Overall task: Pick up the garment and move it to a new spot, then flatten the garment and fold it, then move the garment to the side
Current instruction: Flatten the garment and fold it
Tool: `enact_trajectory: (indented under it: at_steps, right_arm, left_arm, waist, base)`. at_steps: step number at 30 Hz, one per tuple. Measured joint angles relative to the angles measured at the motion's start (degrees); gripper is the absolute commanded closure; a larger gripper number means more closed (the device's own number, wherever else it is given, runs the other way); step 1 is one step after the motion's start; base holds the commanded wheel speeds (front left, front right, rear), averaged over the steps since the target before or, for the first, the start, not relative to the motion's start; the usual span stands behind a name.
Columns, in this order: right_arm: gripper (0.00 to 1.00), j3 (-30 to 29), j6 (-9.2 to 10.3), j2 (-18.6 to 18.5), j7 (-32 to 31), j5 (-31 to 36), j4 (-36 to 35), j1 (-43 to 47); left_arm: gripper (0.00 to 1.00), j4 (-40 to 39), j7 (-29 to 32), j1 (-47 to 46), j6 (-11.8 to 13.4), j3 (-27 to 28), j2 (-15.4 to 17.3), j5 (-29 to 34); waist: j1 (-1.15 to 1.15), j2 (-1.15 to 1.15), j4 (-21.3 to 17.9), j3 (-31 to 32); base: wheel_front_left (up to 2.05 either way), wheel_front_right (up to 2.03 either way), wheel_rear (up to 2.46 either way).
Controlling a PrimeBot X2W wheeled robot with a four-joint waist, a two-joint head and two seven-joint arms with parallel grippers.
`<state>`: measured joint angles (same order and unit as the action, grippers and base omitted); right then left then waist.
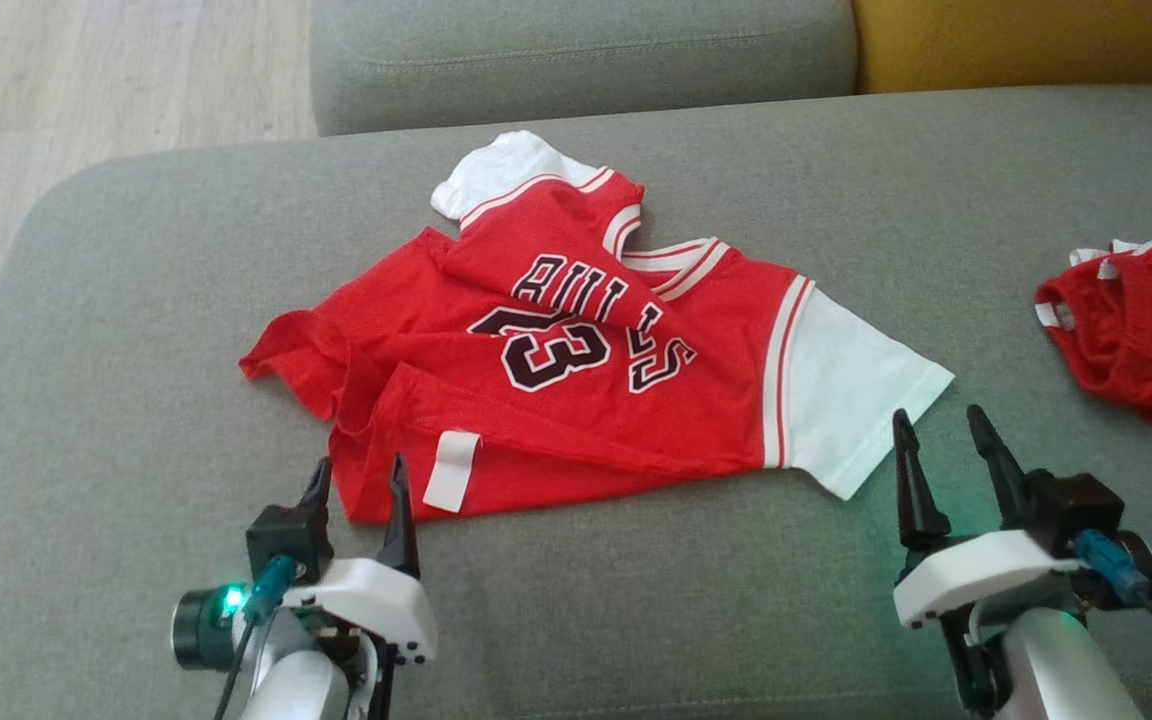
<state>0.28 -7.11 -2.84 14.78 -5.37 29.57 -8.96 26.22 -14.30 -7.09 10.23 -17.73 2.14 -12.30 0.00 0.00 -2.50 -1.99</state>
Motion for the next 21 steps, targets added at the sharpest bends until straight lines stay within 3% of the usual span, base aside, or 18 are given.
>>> enact_trajectory:
  at_steps: [21]
  right_arm:
    - [0.0,1.37,0.0,0.05,0.0,-1.29,0.1,1.08]
  left_arm:
    - [0.0,-0.75,0.0,2.52,0.6,-0.1,0.09,0.63]
  waist:
    - [0.0,0.0,2.9,0.92]
  base:
    - [0.0,0.0,0.0]
